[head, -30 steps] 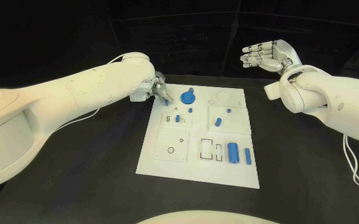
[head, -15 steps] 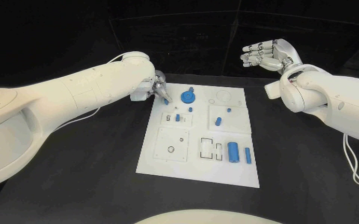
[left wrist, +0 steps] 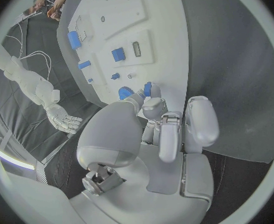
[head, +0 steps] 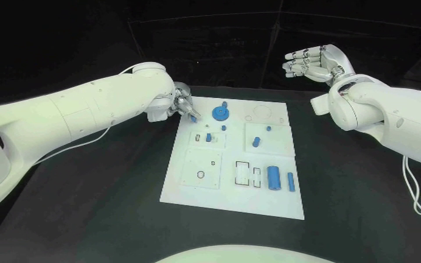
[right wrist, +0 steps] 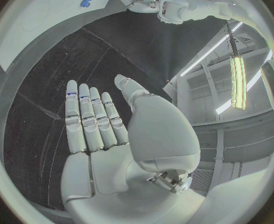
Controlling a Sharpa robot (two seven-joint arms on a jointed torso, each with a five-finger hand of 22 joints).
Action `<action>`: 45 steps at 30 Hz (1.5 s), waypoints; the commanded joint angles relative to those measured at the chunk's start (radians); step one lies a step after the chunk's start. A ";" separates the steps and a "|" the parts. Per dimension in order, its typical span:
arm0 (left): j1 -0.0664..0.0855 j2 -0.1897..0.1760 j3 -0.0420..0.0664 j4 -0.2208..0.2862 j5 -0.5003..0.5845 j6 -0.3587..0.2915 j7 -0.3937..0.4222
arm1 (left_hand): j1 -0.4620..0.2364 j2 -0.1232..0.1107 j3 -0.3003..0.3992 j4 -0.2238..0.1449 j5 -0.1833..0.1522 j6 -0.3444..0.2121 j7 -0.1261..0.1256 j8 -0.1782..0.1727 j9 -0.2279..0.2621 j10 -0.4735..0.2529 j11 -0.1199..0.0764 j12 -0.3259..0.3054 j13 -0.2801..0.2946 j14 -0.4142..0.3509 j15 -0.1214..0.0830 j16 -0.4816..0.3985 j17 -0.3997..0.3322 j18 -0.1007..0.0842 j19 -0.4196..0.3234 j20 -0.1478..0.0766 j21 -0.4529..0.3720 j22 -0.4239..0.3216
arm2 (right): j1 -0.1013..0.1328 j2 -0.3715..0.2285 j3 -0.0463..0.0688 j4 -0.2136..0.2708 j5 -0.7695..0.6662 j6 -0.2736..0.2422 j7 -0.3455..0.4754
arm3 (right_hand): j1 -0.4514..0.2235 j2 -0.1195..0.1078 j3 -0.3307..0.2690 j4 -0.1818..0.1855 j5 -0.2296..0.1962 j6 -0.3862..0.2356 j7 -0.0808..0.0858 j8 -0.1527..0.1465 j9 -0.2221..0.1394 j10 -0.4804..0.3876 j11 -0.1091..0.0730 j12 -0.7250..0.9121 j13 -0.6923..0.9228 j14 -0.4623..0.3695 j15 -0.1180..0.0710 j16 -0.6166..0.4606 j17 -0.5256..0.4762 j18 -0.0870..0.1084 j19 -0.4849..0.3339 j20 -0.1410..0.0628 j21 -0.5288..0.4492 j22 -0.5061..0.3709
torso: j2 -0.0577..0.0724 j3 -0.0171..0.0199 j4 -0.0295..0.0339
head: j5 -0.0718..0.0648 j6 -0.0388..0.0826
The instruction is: Assemble the parts on the task board
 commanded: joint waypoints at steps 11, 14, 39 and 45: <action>-0.014 -0.098 -0.001 0.184 -0.029 -0.159 0.008 | -0.031 -0.021 0.137 -0.087 -0.002 -0.010 -0.006 0.020 0.014 0.009 -0.005 0.005 0.001 0.105 -0.007 0.006 0.263 -0.003 0.007 -0.005 0.009 0.011 | 0.002 0.000 0.001 -0.006 0.004 0.011 0.008 | -0.003 0.005 -0.002 -0.005 0.006 -0.007 0.025 -0.002 0.000 -0.006 -0.001 -0.001 -0.001 -0.004 0.001 -0.001 -0.001 0.004 0.005 0.005 -0.004 0.001 | -0.001 -0.0001 -0.0001 | 0.006 0.000; -0.025 -0.112 -0.001 0.214 -0.054 -0.171 0.008 | -0.033 -0.023 0.141 -0.087 -0.002 -0.010 -0.006 0.021 0.015 0.009 -0.005 0.004 0.000 0.105 -0.007 0.006 0.263 -0.003 0.007 -0.006 0.010 0.012 | 0.002 0.000 0.001 -0.007 0.005 0.012 0.008 | -0.003 0.005 -0.002 -0.005 0.006 -0.007 0.025 -0.002 0.000 -0.006 -0.001 -0.001 -0.001 -0.004 0.001 -0.001 -0.001 0.004 0.005 0.005 -0.004 0.001 | 0.000 -0.0004 0.0002 | 0.006 0.001; -0.072 -0.118 -0.001 0.250 -0.109 -0.107 0.003 | -0.040 -0.031 0.159 -0.089 -0.002 -0.012 -0.006 0.024 0.018 0.006 -0.005 -0.003 -0.010 0.105 -0.007 0.006 0.263 -0.002 0.005 -0.006 0.005 0.006 | 0.002 0.007 0.000 -0.015 0.006 0.024 0.005 | -0.004 0.007 -0.002 -0.005 0.007 -0.007 0.025 -0.002 0.000 -0.007 -0.001 -0.001 -0.001 -0.004 0.001 -0.001 -0.001 0.004 0.005 0.005 -0.005 0.001 | 0.001 0.0000 -0.0024 | 0.010 -0.007; -0.074 -0.128 -0.002 0.262 -0.109 -0.085 0.000 | -0.041 -0.032 0.161 -0.089 -0.002 -0.012 -0.006 0.025 0.018 0.004 -0.005 -0.007 -0.016 0.105 -0.007 0.006 0.263 -0.001 0.003 -0.006 0.002 0.003 | 0.002 0.008 0.000 -0.016 0.006 0.029 0.002 | -0.004 0.007 -0.002 -0.005 0.007 -0.007 0.025 -0.002 0.000 -0.007 -0.001 -0.001 -0.001 -0.004 0.001 -0.001 -0.001 0.004 0.005 0.005 -0.005 0.001 | 0.000 -0.0009 -0.0012 | 0.009 -0.008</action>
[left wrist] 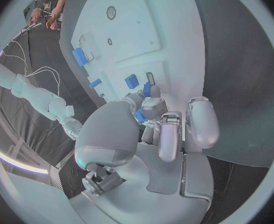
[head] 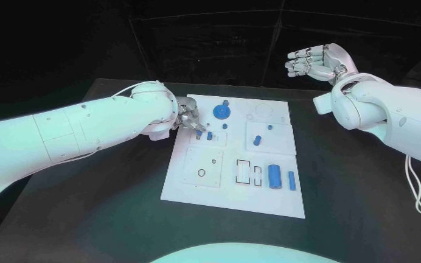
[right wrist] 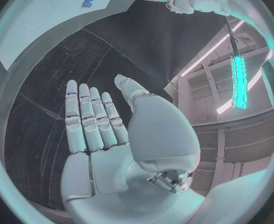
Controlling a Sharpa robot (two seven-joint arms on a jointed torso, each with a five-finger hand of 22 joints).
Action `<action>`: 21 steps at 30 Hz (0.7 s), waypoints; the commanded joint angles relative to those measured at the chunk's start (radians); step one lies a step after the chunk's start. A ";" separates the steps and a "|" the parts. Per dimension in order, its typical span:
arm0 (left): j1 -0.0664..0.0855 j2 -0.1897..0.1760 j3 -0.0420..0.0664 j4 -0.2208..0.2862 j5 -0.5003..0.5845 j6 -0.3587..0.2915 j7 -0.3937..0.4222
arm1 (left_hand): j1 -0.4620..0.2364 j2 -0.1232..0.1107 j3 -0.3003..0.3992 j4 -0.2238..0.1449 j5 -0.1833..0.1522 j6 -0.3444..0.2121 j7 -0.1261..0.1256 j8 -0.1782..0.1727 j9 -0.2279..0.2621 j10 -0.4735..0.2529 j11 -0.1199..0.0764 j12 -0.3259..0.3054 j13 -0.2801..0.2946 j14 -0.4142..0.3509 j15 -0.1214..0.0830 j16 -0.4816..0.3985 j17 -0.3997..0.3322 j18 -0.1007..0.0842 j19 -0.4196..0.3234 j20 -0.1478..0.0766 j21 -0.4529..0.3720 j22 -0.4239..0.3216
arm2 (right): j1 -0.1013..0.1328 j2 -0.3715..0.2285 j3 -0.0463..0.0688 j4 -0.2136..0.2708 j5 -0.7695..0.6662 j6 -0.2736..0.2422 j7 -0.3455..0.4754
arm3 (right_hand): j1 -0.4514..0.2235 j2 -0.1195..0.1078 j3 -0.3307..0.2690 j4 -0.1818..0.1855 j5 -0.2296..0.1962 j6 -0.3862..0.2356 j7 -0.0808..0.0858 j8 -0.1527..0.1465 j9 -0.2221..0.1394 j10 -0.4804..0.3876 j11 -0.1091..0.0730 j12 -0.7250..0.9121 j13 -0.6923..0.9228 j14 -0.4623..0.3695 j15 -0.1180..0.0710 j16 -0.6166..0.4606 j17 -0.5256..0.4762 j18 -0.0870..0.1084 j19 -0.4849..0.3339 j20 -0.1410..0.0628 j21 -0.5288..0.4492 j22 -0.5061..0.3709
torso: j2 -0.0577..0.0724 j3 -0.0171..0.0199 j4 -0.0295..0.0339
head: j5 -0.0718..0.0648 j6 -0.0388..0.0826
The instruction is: Assemble the parts on the task board
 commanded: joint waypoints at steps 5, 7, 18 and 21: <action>-0.002 -0.010 -0.001 0.004 -0.011 0.044 -0.002 | 0.001 0.005 0.069 -0.060 0.005 -0.003 -0.006 0.007 0.002 -0.002 -0.002 -0.007 -0.006 0.106 -0.006 0.006 0.263 -0.001 -0.001 -0.002 -0.003 -0.001 | 0.002 0.002 0.000 -0.001 0.003 0.015 0.002 | -0.005 0.007 -0.002 -0.005 0.007 -0.007 0.025 -0.003 -0.001 -0.007 -0.001 -0.001 -0.001 -0.004 0.001 -0.001 -0.001 0.004 0.003 0.003 -0.006 0.001 | -0.001 0.0012 0.0022 | 0.002 -0.002; -0.002 -0.012 -0.001 0.007 -0.011 0.048 -0.003 | 0.000 0.005 0.071 -0.060 0.005 -0.003 -0.006 0.007 0.002 -0.003 -0.002 -0.009 -0.008 0.106 -0.006 0.006 0.263 -0.001 -0.002 -0.002 -0.004 -0.003 | 0.002 0.002 0.000 -0.002 0.003 0.015 0.002 | -0.005 0.007 -0.002 -0.005 0.007 -0.007 0.025 -0.003 -0.001 -0.007 -0.001 -0.001 -0.001 -0.004 0.001 -0.001 -0.001 0.004 0.003 0.003 -0.006 0.001 | -0.001 0.0012 0.0014 | 0.002 -0.002; -0.002 -0.018 -0.001 0.017 -0.011 0.062 -0.004 | -0.001 0.004 0.073 -0.060 0.005 -0.003 -0.006 0.007 0.002 -0.004 -0.002 -0.011 -0.011 0.106 -0.006 0.006 0.263 -0.001 -0.002 -0.002 -0.005 -0.003 | 0.002 0.002 0.000 -0.002 0.003 0.016 0.002 | -0.006 0.007 -0.002 -0.005 0.007 -0.008 0.026 -0.003 -0.001 -0.008 -0.001 -0.001 -0.001 -0.004 0.002 -0.001 -0.001 0.004 0.002 0.003 -0.007 0.001 | -0.001 0.0013 0.0011 | 0.002 -0.005; -0.002 -0.019 -0.001 0.018 -0.011 0.066 -0.004 | -0.001 0.004 0.073 -0.060 0.005 -0.003 -0.006 0.007 0.002 -0.004 -0.002 -0.011 -0.011 0.106 -0.006 0.006 0.263 -0.001 -0.002 -0.002 -0.005 -0.003 | 0.002 0.002 0.000 -0.002 0.003 0.016 0.002 | -0.006 0.007 -0.002 -0.005 0.007 -0.008 0.026 -0.003 -0.001 -0.008 -0.001 -0.001 -0.001 -0.004 0.002 -0.001 -0.001 0.004 0.002 0.003 -0.007 0.001 | -0.001 0.0016 0.0010 | 0.002 -0.005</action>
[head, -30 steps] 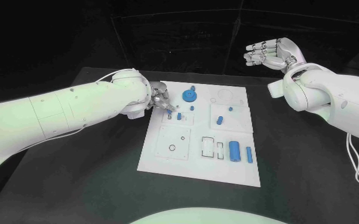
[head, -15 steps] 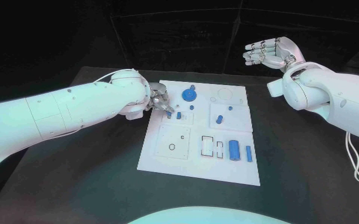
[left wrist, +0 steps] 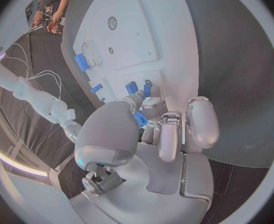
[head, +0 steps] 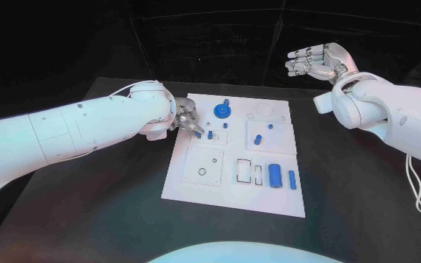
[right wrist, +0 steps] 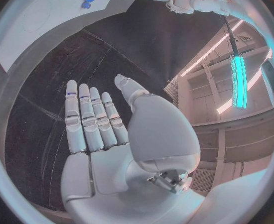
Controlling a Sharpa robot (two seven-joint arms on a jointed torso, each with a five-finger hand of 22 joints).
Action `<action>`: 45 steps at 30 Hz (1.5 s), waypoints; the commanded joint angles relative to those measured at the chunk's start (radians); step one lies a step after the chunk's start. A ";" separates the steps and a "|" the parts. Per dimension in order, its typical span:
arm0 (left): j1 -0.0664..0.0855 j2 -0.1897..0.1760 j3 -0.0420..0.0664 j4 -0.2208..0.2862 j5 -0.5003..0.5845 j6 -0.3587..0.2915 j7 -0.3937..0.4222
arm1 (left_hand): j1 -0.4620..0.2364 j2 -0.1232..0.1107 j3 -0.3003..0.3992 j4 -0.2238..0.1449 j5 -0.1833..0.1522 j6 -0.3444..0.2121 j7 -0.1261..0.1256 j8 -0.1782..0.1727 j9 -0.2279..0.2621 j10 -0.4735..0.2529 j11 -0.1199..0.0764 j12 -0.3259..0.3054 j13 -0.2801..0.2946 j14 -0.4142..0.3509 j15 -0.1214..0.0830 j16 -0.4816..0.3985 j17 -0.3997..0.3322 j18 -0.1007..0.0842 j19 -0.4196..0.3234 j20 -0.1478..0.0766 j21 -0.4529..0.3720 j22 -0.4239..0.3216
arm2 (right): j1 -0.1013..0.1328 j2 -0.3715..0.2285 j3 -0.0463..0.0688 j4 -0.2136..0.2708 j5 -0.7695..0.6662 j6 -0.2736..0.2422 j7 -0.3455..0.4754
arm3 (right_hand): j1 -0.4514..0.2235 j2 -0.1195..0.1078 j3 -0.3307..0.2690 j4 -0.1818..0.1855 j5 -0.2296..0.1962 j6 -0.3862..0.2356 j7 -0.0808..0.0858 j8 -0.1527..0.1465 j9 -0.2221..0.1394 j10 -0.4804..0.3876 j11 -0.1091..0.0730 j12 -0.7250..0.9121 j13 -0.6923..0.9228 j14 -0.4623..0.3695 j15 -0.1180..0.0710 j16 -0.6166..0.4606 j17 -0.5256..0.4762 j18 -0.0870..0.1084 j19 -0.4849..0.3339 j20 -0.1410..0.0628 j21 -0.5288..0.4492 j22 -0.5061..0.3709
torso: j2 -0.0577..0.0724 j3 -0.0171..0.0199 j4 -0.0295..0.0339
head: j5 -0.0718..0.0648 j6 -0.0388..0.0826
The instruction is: Assemble the parts on the task board
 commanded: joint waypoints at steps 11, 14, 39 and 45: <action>-0.002 0.003 -0.001 -0.003 -0.009 0.037 -0.005 | 0.000 0.003 0.073 -0.062 0.006 -0.002 -0.008 0.003 0.001 -0.003 -0.003 -0.006 -0.003 0.106 -0.006 0.006 0.263 -0.001 -0.002 -0.002 -0.005 -0.001 | 0.002 0.000 0.001 0.001 0.003 0.009 0.005 | -0.006 0.007 -0.002 -0.005 0.007 -0.008 0.026 -0.003 -0.001 -0.008 -0.001 -0.001 -0.001 -0.004 0.002 -0.001 -0.001 0.004 0.002 0.003 -0.007 0.001 | 0.001 -0.0002 -0.0003 | -0.002 -0.001; -0.002 0.006 -0.001 -0.009 -0.009 0.038 -0.005 | -0.001 0.002 0.075 -0.062 0.006 -0.002 -0.008 0.004 0.002 -0.003 -0.003 -0.006 -0.003 0.106 -0.006 0.006 0.263 -0.001 -0.003 -0.002 -0.006 -0.002 | 0.002 0.001 0.001 0.001 0.003 0.009 0.005 | -0.006 0.007 -0.002 -0.005 0.007 -0.008 0.026 -0.003 -0.001 -0.008 -0.001 -0.001 -0.001 -0.004 0.002 -0.001 -0.001 0.004 0.002 0.003 -0.007 0.001 | 0.000 0.0000 -0.0003 | -0.002 -0.001; -0.006 0.023 -0.002 -0.042 -0.005 0.041 -0.005 | -0.149 -0.063 0.001 0.017 0.006 0.029 -0.014 0.026 0.013 -0.002 -0.007 -0.019 -0.026 0.106 -0.010 0.006 0.263 0.000 -0.002 -0.004 -0.010 0.000 | 0.002 0.001 0.001 0.004 0.003 0.005 0.006 | -0.009 0.007 -0.003 -0.005 0.007 -0.010 0.026 -0.004 -0.001 -0.010 0.000 -0.002 -0.001 -0.006 0.002 -0.002 -0.001 0.004 0.002 0.003 -0.010 0.001 | 0.001 0.0002 0.0001 | -0.006 -0.006; -0.006 0.024 -0.002 -0.052 -0.005 0.029 -0.005 | -0.179 -0.077 -0.036 0.036 0.006 0.033 -0.014 0.031 0.016 -0.003 -0.007 -0.020 -0.029 0.106 -0.010 0.006 0.263 0.000 -0.003 -0.004 -0.015 -0.004 | 0.002 0.003 0.001 0.003 0.004 0.004 0.006 | -0.015 0.007 -0.008 -0.006 -0.009 -0.013 0.027 -0.004 -0.001 -0.014 0.001 -0.002 -0.001 -0.009 0.004 -0.002 -0.001 0.004 0.002 0.005 -0.016 0.001 | 0.000 0.0004 -0.0006 | -0.007 -0.005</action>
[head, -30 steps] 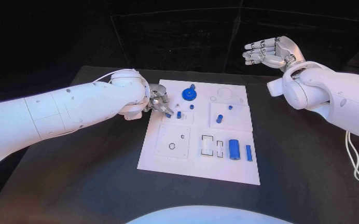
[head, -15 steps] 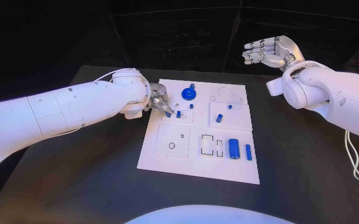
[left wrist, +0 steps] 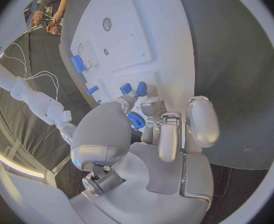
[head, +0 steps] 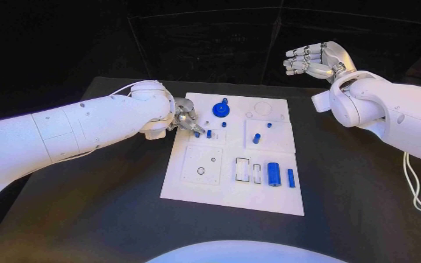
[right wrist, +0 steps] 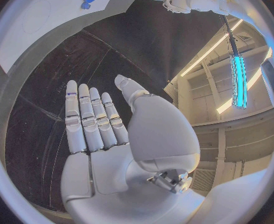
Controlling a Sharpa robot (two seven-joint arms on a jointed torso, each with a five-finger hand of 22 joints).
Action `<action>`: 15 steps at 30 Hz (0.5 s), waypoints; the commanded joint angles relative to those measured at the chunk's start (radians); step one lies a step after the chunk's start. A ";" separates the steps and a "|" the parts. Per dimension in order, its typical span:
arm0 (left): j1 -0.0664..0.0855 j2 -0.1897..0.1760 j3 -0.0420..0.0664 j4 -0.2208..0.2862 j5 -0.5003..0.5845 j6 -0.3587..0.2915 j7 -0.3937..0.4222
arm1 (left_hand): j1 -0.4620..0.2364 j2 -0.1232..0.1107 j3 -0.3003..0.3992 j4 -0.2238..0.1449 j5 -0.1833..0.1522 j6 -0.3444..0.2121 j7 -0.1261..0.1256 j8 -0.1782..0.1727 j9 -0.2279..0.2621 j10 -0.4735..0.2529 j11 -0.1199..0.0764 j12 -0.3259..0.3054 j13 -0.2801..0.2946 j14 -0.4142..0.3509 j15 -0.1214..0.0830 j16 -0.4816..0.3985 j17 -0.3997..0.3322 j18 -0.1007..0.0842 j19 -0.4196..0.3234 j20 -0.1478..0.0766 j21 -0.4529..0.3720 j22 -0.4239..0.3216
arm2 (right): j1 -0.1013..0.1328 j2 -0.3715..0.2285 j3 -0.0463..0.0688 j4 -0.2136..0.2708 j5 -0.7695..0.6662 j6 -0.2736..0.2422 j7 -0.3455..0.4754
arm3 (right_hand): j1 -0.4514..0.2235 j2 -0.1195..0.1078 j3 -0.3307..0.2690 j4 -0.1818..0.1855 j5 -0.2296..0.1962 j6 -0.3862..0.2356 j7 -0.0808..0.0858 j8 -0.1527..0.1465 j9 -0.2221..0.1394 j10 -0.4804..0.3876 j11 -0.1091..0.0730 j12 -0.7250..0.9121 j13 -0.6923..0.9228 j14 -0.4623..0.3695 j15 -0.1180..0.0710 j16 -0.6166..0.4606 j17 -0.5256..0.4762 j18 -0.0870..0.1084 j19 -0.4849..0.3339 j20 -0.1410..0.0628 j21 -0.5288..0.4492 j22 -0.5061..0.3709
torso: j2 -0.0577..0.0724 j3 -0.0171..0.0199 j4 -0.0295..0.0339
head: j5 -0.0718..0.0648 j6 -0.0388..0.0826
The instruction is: Assemble the parts on the task board
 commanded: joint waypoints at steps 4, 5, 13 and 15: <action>0.000 0.001 0.000 -0.011 -0.004 -0.001 -0.004 | -0.027 -0.003 -0.033 0.015 0.000 0.007 -0.002 0.009 0.003 -0.003 -0.006 -0.004 -0.001 0.102 -0.006 0.006 0.263 0.000 -0.002 -0.005 -0.002 0.001 | 0.002 0.003 0.001 0.002 0.004 0.001 0.006 | -0.010 0.002 -0.006 -0.003 -0.007 -0.005 0.028 -0.004 -0.001 -0.006 0.001 -0.002 -0.001 -0.006 0.000 -0.002 -0.001 0.004 0.002 0.005 -0.005 0.001 | 0.000 -0.0001 0.0000 | -0.001 0.000; 0.000 0.002 0.000 -0.013 -0.004 -0.002 -0.004 | -0.032 -0.006 -0.041 0.018 0.000 0.007 -0.001 0.010 0.003 -0.003 -0.006 -0.004 -0.002 0.102 -0.006 0.006 0.263 0.000 -0.002 -0.005 -0.003 0.001 | 0.002 0.003 0.001 0.001 0.004 0.001 0.006 | -0.010 0.002 -0.006 -0.003 -0.007 -0.005 0.028 -0.004 -0.001 -0.006 0.001 -0.002 -0.001 -0.006 0.000 -0.002 -0.001 0.004 0.002 0.005 -0.005 0.001 | 0.000 -0.0003 0.0001 | 0.000 0.000; 0.000 0.003 0.000 -0.021 0.012 -0.026 -0.003 | -0.082 -0.041 -0.147 0.063 0.001 0.003 -0.003 0.012 0.005 -0.006 -0.008 -0.006 -0.008 0.102 -0.009 0.006 0.263 0.001 -0.002 -0.006 -0.008 -0.002 | 0.002 0.005 0.001 0.001 0.004 0.003 0.004 | -0.010 0.002 -0.006 -0.003 -0.007 -0.005 0.028 -0.004 -0.001 -0.006 0.001 -0.002 -0.001 -0.006 0.000 -0.002 -0.001 0.004 0.002 0.005 -0.005 0.001 | 0.000 0.0000 0.0009 | -0.001 0.000; 0.000 0.002 0.000 -0.021 0.030 -0.053 0.001 | -0.083 -0.037 -0.165 0.072 0.001 0.001 -0.004 0.012 0.005 -0.008 -0.008 -0.007 -0.010 0.102 -0.009 0.006 0.263 0.002 -0.004 -0.007 -0.011 -0.005 | 0.002 0.005 0.001 0.001 0.004 0.003 0.004 | -0.010 0.002 -0.006 -0.003 -0.007 -0.005 0.028 -0.004 -0.001 -0.006 0.001 -0.002 -0.001 -0.006 0.000 -0.002 -0.001 0.004 0.002 0.005 -0.005 0.001 | 0.000 -0.0003 0.0011 | -0.003 0.002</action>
